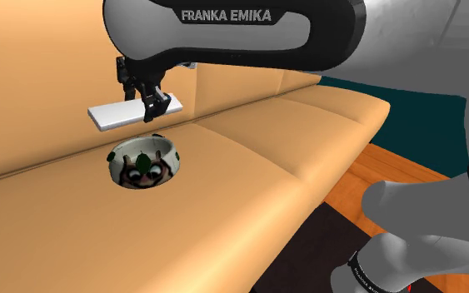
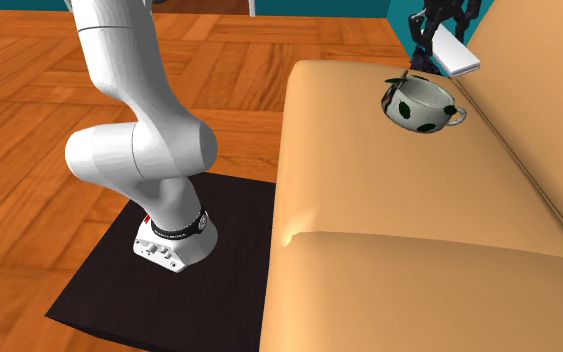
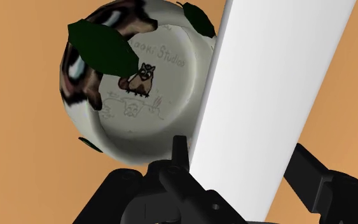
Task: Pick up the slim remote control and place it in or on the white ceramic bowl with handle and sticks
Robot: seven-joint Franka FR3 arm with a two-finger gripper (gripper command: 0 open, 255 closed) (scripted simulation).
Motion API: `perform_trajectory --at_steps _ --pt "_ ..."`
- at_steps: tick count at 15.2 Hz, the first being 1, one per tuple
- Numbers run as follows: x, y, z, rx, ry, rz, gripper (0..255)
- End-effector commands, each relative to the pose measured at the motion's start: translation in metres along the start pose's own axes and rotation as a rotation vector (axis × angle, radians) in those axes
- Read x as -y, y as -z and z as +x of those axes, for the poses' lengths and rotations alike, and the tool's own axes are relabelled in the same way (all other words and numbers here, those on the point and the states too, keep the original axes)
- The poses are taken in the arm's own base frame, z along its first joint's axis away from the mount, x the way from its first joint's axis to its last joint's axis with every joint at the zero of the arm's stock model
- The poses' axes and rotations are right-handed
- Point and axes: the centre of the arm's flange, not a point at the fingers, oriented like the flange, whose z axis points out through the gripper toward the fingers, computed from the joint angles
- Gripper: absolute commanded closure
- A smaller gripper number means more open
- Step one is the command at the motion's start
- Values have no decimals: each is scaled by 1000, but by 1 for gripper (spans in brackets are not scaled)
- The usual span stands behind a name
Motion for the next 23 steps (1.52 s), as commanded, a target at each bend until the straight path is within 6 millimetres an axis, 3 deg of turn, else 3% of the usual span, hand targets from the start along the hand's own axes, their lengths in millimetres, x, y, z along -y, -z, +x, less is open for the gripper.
perform_trajectory --at_steps 1,10,17,18,23 --pt "-4 -9 0 0 0 1 255" --pt "-24 -53 -3 0 0 1 255" --pt "-24 -53 -3 0 0 1 255" --pt "-24 -53 -3 0 0 1 0" --pt "-24 -53 -3 0 0 1 0"
